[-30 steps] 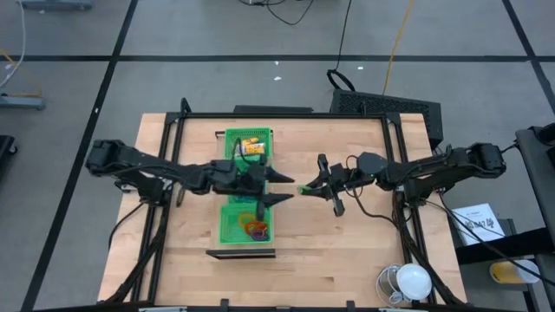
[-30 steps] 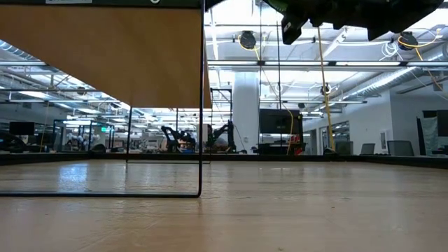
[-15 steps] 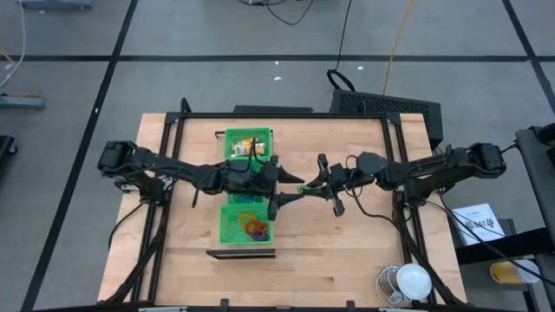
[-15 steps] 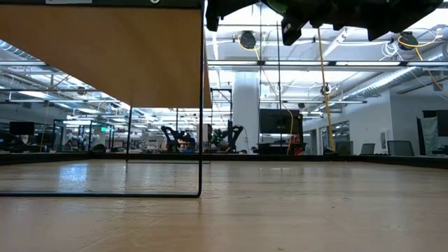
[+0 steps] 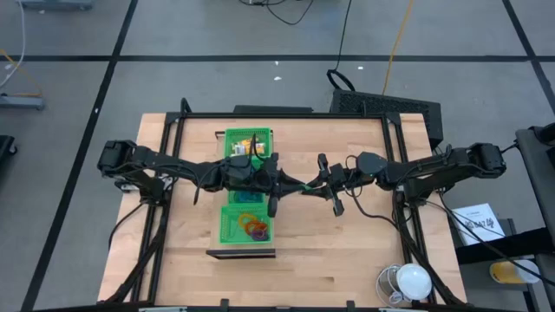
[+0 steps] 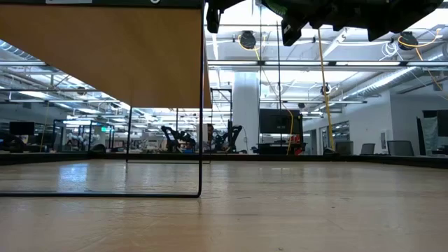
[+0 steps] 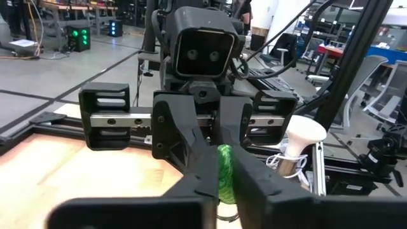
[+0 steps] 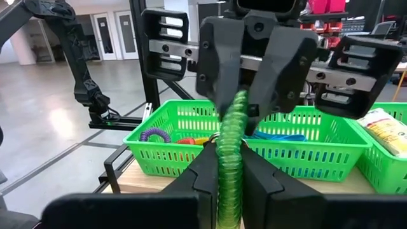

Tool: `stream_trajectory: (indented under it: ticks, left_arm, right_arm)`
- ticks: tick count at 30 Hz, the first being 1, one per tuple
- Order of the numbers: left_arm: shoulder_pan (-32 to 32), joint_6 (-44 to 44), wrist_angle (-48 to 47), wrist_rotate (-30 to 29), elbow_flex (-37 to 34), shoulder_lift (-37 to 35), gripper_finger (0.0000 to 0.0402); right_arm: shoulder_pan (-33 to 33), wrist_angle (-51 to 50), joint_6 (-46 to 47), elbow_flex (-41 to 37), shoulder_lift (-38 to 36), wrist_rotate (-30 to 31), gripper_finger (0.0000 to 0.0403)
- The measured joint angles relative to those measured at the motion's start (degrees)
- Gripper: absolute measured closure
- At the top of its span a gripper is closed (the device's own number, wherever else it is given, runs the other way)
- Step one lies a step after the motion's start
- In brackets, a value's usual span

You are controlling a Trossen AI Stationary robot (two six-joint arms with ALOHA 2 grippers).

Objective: Pick & Place Office Desk Supplies
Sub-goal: Put the green spring rubber band into the bottom green bin on the shelf

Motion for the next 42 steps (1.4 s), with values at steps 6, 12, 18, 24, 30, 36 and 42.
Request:
stream_trajectory:
  ticks: [6,12,18,24,30,36,42]
  left_arm:
    - [0.17,0.72,-0.25,0.59,0.0,-0.46,0.0383]
    - [0.17,1.09,-0.78,4.37,0.23,-3.49,0.0392]
    - [0.0,1.94,-10.74,4.08,0.22,-9.96,0.0385]
    - [-3.59,1.51,-21.61,3.75,-0.67,-15.14,0.0391]
    - [-11.21,-1.58,-27.54,-0.93,-2.68,-21.04,0.0392]
    - [-19.4,-5.19,-38.51,-14.24,-3.78,-23.55,0.0392]
    - [-21.0,-6.93,-39.7,-15.69,-4.55,-21.93,0.0364]
  right_arm:
    - [-0.01,-1.61,-0.18,0.0,-0.02,0.0,0.0362]
    - [-0.56,-1.86,-0.22,0.0,-1.43,-0.15,0.0292]
    - [-1.61,-6.57,-0.08,0.0,-5.15,-0.22,0.022]
    - [-3.16,-15.13,1.4,0.02,-11.79,-0.22,0.0188]
    - [-3.85,-22.13,1.58,0.0,-16.72,-0.22,0.0184]
    - [-3.85,-23.02,1.53,0.0,-18.64,-0.22,0.0183]
    - [-3.85,-22.62,1.09,0.0,-18.69,-0.22,0.0183]
